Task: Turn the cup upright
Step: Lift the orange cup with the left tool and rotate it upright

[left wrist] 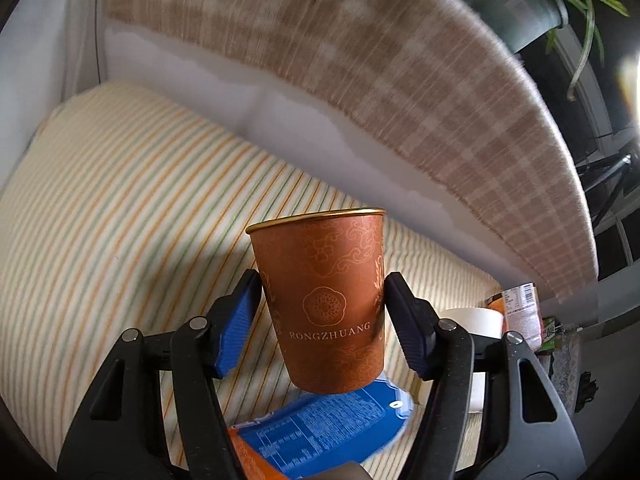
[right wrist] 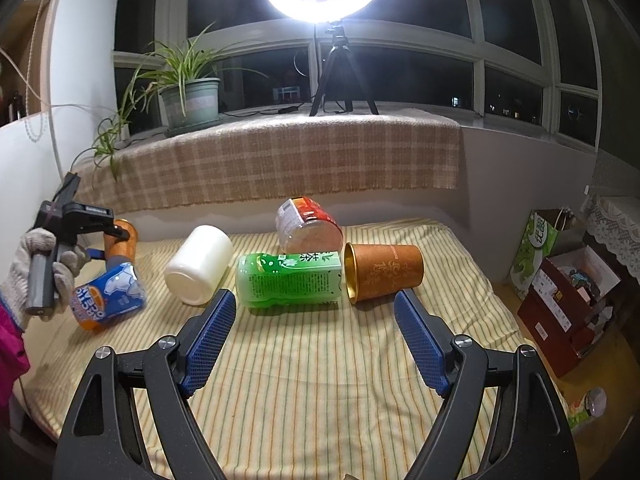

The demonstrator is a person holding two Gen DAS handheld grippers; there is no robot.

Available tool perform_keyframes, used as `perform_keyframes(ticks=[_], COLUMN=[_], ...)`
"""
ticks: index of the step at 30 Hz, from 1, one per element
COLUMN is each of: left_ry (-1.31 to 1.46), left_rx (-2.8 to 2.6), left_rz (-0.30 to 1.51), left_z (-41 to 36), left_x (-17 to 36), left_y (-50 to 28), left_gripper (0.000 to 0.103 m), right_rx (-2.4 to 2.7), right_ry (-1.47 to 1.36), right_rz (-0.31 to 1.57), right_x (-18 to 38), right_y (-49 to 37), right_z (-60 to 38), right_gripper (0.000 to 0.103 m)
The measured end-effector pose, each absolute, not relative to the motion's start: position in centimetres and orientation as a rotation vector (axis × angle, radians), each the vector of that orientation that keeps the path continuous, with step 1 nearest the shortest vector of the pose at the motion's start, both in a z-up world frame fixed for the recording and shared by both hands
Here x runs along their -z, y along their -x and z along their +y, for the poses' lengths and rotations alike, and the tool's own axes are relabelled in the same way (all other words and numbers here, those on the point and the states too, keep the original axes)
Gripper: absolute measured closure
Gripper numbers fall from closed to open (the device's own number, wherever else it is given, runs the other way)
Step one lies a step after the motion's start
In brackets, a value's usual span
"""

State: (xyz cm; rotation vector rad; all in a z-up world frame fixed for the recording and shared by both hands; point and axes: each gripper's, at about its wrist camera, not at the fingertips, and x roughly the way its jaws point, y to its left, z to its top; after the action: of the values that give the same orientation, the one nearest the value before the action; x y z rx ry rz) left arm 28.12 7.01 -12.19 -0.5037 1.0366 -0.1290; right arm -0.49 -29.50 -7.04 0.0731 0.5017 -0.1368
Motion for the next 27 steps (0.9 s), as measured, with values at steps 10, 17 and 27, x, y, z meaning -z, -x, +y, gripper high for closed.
perform_keyframes(ticks=[10,17,27], left_ry=[0.465,0.434,0.449], left_rx=[0.224,0.321,0.425], left_rz=[0.930,0.909,0.978], left_z=[6.4,3.7,-0.1], left_x=[6.8,4.9,7.7], left_y=[-23.6,-18.9,-12.0], left_gripper=[0.038,0.038,0.038], right_rx=[0.114,0.095,0.082], right_ry=[-0.077,-0.086,-0.106], right_rz=[0.484,0.479,0.482], right_x=[6.6,6.3,6.3], right_y=[1.1,1.6,2.4], right_z=[-28.9,-28.7,-29.0], right_gripper=[0.022,0.022,0.022])
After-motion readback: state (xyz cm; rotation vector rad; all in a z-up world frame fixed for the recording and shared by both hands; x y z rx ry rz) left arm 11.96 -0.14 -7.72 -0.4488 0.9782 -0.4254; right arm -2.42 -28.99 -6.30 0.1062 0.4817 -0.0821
